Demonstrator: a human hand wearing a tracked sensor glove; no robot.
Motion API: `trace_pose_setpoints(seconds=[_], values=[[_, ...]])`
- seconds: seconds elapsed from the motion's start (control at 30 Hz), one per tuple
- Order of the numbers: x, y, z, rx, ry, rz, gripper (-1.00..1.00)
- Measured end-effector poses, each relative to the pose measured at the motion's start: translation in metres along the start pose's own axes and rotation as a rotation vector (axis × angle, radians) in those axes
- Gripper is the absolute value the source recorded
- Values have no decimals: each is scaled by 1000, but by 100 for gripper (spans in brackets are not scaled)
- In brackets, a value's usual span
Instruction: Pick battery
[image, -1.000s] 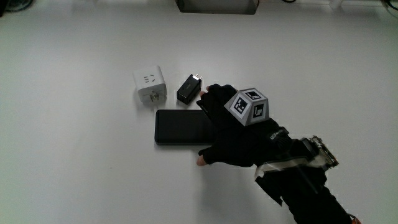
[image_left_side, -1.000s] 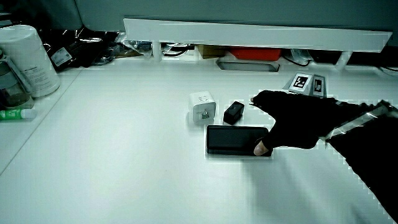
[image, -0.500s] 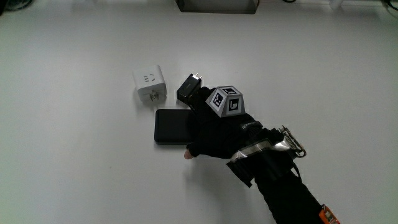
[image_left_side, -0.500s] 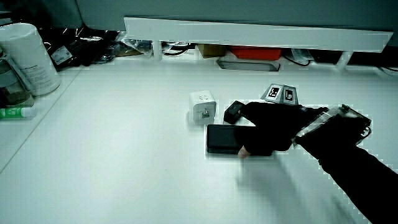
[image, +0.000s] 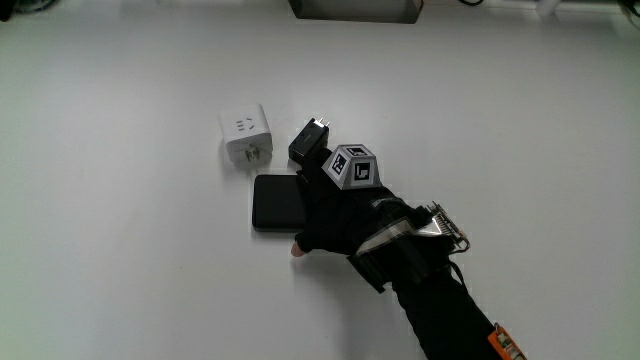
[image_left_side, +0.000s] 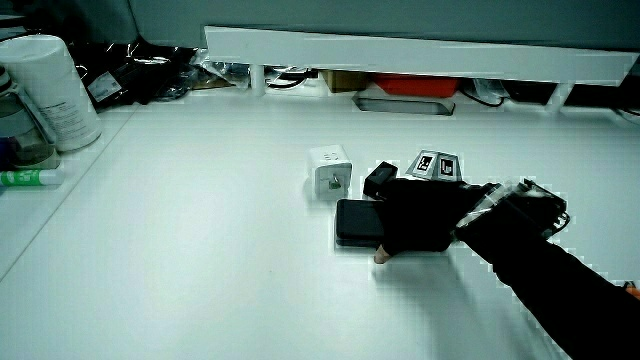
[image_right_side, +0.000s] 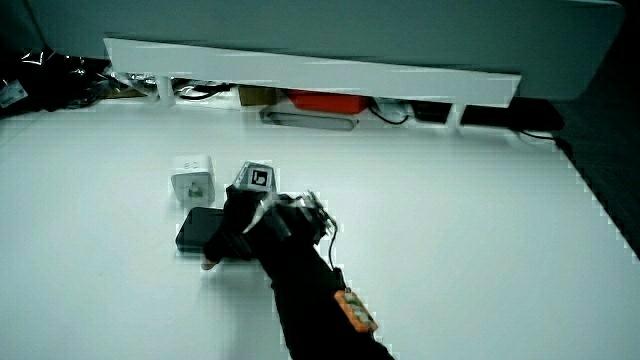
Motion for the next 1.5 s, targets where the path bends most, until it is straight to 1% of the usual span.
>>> trace_pose_setpoints(seconds=[0.03,0.07,0.1,0.13,0.17,0.2,0.23,0.27,0.3,0.33,0.4,0.43,0.47,0.5,0.57,0.63,0.7,0.73,0.77,0.8,0.83,0.87,0.9,0.93,0.97,1.03,1.07,1.1,1.13,1.17,1.27,1.3,1.33,1.37,1.4,1.43,1.47,1.5], values=[[2,4,-2,7,-8,-11,0],[2,3,0,17,-3,-11,0],[1,3,1,11,3,-15,0],[1,3,1,26,0,-17,0],[2,3,0,33,-5,-10,6],[4,4,-1,35,7,-10,11],[2,2,0,38,6,8,17],[1,2,-1,60,-12,-1,22],[1,2,-1,57,-7,1,28],[1,4,-2,62,-23,-10,33],[1,2,-1,77,-11,-3,44],[2,3,-1,87,-10,-8,50],[4,3,-1,93,4,-7,56],[3,3,0,99,-9,-2,61],[-1,-1,3,127,-18,20,72],[-2,-2,3,167,-32,38,83],[0,-2,4,187,-23,47,94],[-1,-4,5,213,-36,35,100],[1,-4,4,207,-24,52,100],[1,-4,3,214,-32,54,100],[-1,-8,4,221,-29,68,100],[2,-6,2,229,-42,60,100],[1,-8,3,219,-27,77,100],[1,-9,2,214,-28,78,100],[1,-11,3,212,-22,90,100],[0,-17,6,224,-31,97,100],[0,-20,7,221,-35,104,100],[1,-24,9,228,-48,92,100],[-1,-31,13,235,-49,109,100],[-2,-36,15,252,-62,124,100],[-1,-55,23,253,-73,149,100],[-2,-65,26,264,-69,151,100],[-2,-72,28,268,-69,171,100],[-1,-78,28,248,-63,177,100],[0,-84,30,258,-60,203,100],[-1,-94,33,275,-64,206,100],[0,-100,33,251,-62,240,100],[3,-107,34,265,-51,235,100]])
